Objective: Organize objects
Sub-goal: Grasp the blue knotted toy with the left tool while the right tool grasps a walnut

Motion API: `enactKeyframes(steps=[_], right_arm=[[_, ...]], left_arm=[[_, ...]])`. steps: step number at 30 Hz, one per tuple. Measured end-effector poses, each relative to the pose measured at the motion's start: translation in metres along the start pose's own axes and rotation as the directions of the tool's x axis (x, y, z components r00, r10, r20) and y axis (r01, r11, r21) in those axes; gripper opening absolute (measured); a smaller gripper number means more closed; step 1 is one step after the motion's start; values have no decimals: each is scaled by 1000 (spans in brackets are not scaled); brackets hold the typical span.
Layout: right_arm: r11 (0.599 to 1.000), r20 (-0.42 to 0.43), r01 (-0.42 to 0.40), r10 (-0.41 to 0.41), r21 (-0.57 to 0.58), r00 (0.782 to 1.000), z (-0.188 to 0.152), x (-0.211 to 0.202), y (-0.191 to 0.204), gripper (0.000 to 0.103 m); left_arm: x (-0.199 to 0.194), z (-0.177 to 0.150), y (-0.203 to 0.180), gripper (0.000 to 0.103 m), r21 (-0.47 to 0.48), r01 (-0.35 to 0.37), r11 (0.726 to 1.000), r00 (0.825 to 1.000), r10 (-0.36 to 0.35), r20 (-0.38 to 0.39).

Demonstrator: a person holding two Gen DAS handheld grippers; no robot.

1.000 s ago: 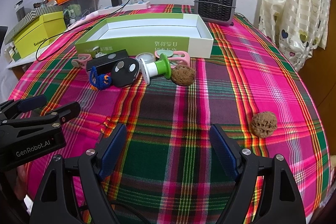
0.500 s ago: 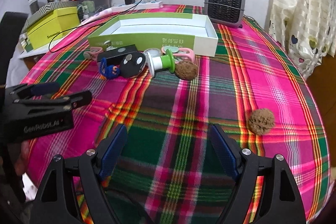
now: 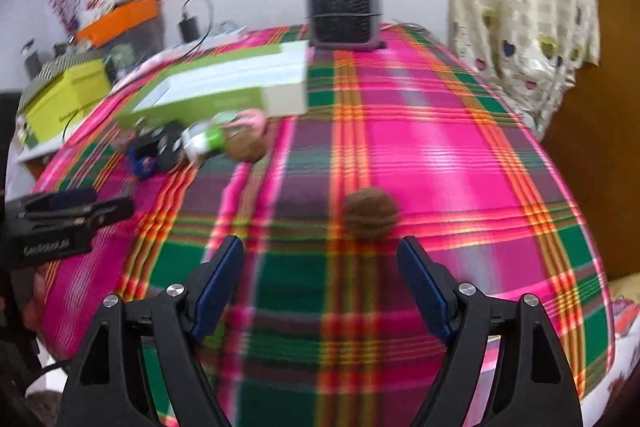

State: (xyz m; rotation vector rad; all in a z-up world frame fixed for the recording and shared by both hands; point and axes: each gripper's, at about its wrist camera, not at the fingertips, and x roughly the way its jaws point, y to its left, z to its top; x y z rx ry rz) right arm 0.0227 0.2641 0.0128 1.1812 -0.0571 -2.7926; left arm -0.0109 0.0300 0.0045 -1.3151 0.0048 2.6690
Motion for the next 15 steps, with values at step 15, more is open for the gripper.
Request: enactKeyframes(steps=[15], right_arm=[[998, -26, 45, -46, -48, 999, 11, 20, -19, 55]], left_arm=[[16, 22, -7, 63, 31, 18, 999, 999, -19, 26]])
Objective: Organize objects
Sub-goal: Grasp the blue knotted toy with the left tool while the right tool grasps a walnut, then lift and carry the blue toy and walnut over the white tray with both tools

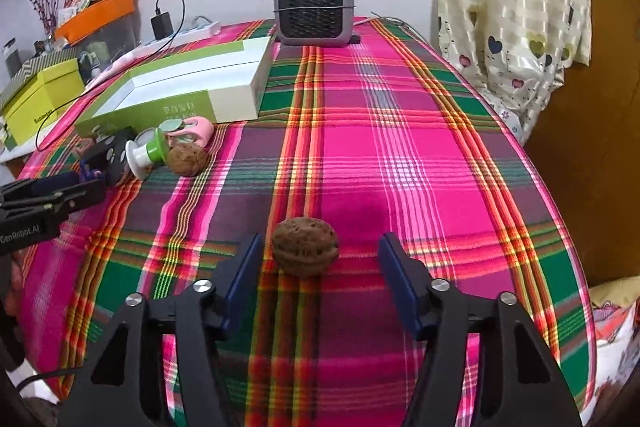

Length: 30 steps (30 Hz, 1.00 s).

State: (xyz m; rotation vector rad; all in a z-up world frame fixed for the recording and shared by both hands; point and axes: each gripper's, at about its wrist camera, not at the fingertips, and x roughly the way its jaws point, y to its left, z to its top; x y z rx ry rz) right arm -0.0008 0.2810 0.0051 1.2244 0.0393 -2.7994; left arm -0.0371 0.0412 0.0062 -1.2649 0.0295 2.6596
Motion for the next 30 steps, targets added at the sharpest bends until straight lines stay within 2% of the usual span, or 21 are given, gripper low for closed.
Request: enactKeyframes(steps=[11, 14, 23, 30], right_arm=[[1000, -1, -1, 1, -5, 1000, 3, 1, 5, 34], [1000, -1, 4, -4, -6, 1000, 3, 2, 7, 34], [1000, -7, -4, 4, -7, 1000, 4, 1, 11, 33], [999, -10, -50, 50, -11, 999, 8, 0, 21, 33]], left_arm=[[1, 2, 1, 31, 7, 5, 1000, 1000, -6, 13], [1, 1, 1, 24, 7, 10, 1000, 1000, -10, 12], [-2, 0, 2, 22, 11, 21, 1000, 1000, -21, 17], [-12, 1, 6, 22, 0, 43, 999, 999, -43, 25]])
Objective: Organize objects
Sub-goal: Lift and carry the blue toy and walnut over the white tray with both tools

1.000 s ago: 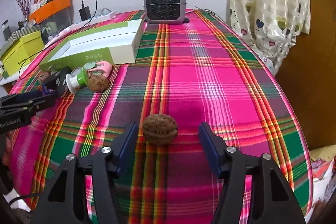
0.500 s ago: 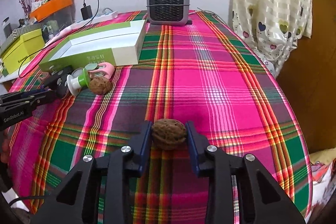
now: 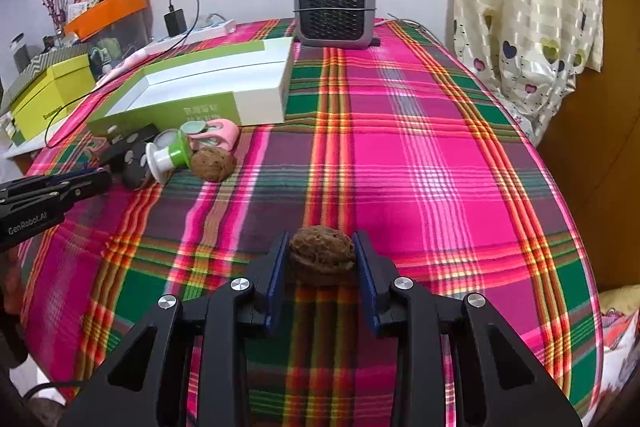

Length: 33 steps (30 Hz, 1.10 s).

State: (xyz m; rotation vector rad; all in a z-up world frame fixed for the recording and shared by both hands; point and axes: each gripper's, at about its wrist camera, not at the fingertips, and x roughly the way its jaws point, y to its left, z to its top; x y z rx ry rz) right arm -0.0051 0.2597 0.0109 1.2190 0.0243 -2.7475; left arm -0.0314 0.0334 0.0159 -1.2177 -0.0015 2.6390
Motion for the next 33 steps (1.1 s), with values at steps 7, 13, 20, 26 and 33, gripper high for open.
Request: enactKeyframes(steps=[7, 13, 20, 26, 33], right_arm=[[998, 33, -62, 62, -25, 998, 20, -6, 15, 33], [993, 64, -105, 109, -52, 992, 43, -5, 30, 33], [984, 69, -147, 154, -97, 986, 75, 7, 48, 33], [980, 56, -164, 171, -114, 984, 101, 25, 55, 33], [977, 22, -159, 164, -143, 986, 130, 55, 66, 33]], left_arm=[[-13, 9, 3, 22, -6, 17, 1000, 999, -17, 28], [-17, 23, 11, 22, -18, 18, 1000, 999, -17, 49], [-18, 47, 20, 22, -33, 3, 999, 996, 0, 86], [-6, 71, 33, 22, -50, -12, 999, 996, 16, 85], [13, 96, 46, 22, -51, -26, 998, 997, 29, 77]])
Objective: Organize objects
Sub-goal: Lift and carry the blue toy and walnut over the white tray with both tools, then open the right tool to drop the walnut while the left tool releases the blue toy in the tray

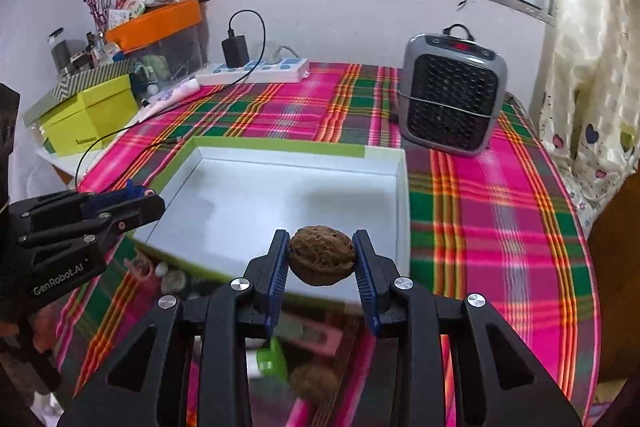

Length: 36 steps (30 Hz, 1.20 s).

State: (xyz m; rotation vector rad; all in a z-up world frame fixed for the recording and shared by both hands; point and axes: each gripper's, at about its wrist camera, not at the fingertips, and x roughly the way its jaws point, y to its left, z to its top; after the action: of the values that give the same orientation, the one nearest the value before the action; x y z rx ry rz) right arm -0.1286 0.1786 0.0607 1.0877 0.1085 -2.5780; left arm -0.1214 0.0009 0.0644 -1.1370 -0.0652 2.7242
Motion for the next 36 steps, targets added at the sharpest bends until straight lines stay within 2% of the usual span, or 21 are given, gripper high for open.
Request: enactKeyframes(steps=[8, 22, 36], right_arm=[[1000, -55, -1, 1, -15, 998, 28, 39, 4, 33], [1000, -169, 17, -18, -8, 985, 48, 95, -1, 33], [999, -192, 28, -32, -25, 981, 52, 112, 2, 33]], left_arm=[[29, 21, 9, 22, 7, -29, 1000, 999, 29, -28], [79, 40, 18, 22, 10, -37, 999, 993, 38, -113], [99, 42, 20, 22, 18, -50, 999, 988, 52, -149]])
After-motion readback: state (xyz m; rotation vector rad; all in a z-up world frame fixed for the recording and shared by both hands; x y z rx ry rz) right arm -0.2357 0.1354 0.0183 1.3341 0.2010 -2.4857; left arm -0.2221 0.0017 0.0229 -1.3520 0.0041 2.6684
